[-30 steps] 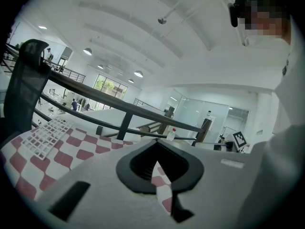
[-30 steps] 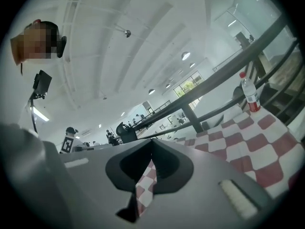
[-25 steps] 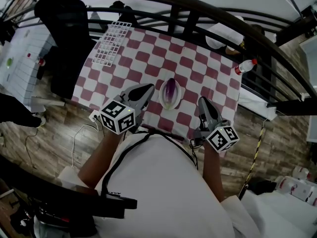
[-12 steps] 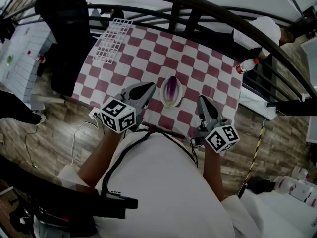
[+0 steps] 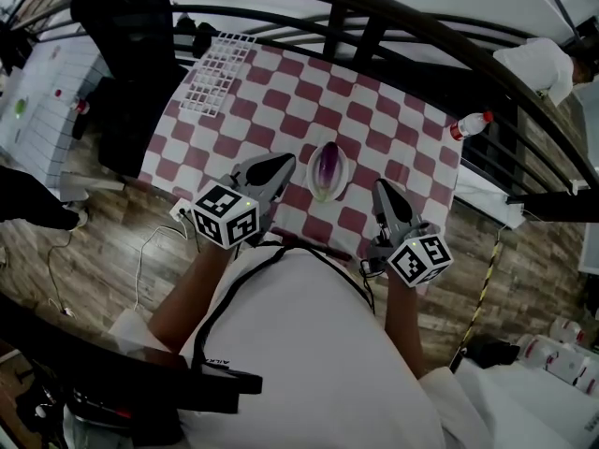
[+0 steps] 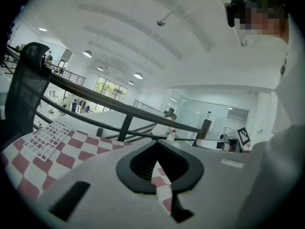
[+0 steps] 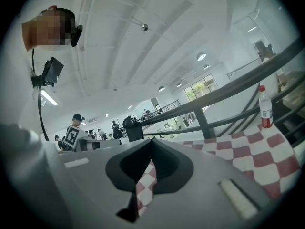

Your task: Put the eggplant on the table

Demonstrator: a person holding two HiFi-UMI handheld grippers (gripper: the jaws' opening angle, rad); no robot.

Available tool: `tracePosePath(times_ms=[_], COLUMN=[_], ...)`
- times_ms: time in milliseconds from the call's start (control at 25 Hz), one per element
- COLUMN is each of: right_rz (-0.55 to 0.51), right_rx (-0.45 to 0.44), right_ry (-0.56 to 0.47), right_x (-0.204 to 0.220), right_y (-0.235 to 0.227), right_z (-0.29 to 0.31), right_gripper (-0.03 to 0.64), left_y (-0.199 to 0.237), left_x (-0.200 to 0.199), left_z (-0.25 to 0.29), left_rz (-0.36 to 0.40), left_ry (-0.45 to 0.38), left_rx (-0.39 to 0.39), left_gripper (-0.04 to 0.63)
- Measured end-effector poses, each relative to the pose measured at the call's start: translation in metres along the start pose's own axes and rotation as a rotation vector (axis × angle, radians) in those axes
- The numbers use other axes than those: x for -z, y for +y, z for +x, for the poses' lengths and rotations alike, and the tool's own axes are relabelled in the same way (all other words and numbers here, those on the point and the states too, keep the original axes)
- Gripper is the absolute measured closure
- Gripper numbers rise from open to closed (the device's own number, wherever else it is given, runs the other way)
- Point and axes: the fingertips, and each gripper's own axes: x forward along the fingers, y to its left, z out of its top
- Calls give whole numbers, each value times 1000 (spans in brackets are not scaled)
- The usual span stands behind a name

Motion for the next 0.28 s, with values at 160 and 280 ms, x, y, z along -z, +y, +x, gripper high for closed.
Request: tracePosePath(times_ms=[160,280], right_rz=[2,0], right_rx=[-2,0], right_ry=[10,21], right_x=[5,9], right_y=[-1,0], right_z=[1,2], right_gripper=[611,611], left_y=[1,3], left_x=[4,7], left_z=[-2,-3], left_rz=[-7,-9], left_ry=[5,10], left_rx=[-7,-10], left_gripper=[589,589])
